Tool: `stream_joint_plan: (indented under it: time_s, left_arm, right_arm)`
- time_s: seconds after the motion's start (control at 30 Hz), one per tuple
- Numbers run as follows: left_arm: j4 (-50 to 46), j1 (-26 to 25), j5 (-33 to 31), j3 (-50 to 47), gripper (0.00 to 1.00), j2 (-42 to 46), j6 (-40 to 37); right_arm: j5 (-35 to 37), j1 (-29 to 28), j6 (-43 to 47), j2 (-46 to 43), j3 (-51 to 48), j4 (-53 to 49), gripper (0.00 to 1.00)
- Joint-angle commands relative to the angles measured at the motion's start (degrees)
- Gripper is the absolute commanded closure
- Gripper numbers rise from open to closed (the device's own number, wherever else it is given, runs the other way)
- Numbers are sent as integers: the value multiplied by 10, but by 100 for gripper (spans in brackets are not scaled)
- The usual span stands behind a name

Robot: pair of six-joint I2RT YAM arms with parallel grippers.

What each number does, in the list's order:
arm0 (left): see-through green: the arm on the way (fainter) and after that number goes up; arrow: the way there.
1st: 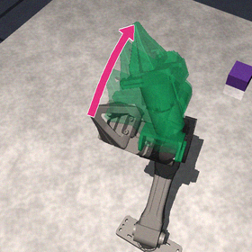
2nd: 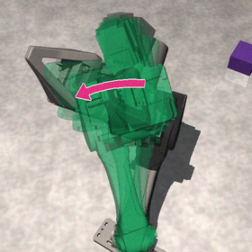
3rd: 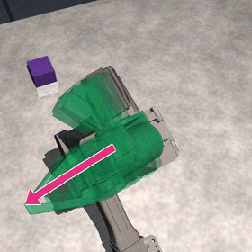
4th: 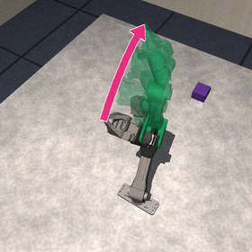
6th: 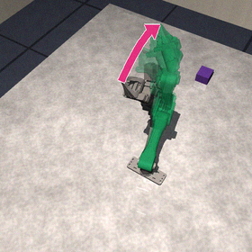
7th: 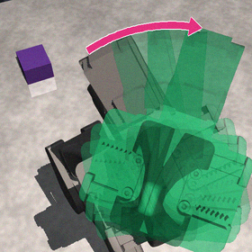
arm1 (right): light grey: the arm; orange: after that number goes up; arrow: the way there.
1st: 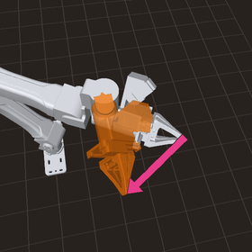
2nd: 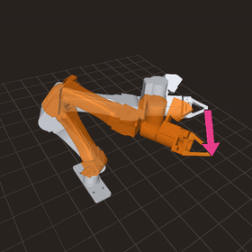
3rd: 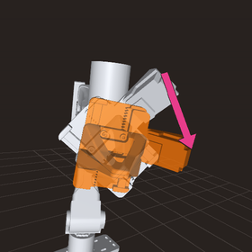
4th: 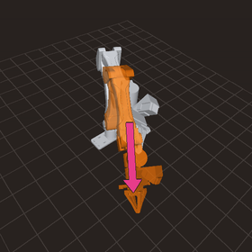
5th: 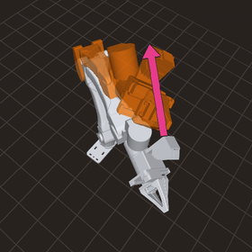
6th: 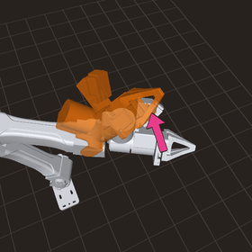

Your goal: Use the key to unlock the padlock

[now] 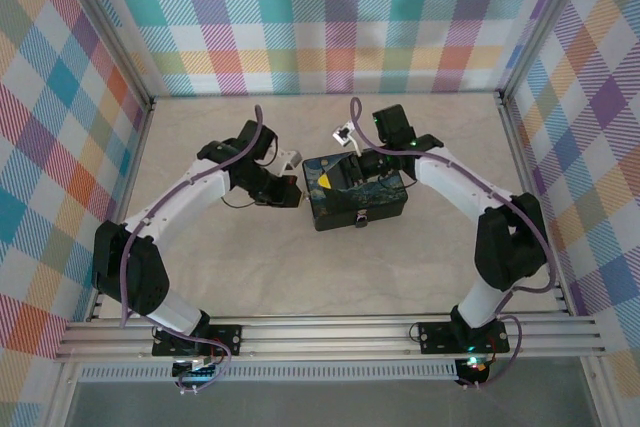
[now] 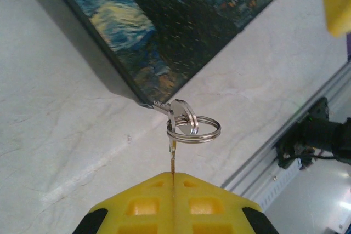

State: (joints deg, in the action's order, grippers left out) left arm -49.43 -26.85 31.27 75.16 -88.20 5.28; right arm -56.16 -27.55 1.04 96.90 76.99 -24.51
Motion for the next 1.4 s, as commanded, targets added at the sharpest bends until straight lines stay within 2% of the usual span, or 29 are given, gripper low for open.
stream_joint_plan:
  time_s: [0.0, 0.17, 0.37, 0.8, 0.93, 1.13, 1.37]
  left_arm:
    - [-5, -9, 45, 14, 100, 6, -27]
    - [0, -11, 64, 17, 100, 4, -39]
    - [0, -12, 73, 18, 100, 4, -51]
    - [-6, -12, 87, 37, 100, -9, -63]
    - [-6, -12, 88, 37, 100, -14, -66]
    - [-1, -12, 98, 32, 100, -4, -70]
    - [7, -9, 97, 29, 100, -5, -68]
  right_arm:
    - [-60, -1, 74, 19, 21, -37, 41]
    - [-74, 1, 102, 46, 24, -57, 36]
    - [-77, 0, 101, 66, 26, -43, 36]
    - [-97, -17, 96, 93, 27, -21, 43]
    - [-85, -18, 85, 91, 24, -6, 49]
    - [-73, -18, 73, 87, 19, 7, 68]
    - [-104, -17, 64, 79, 1, 26, 79]
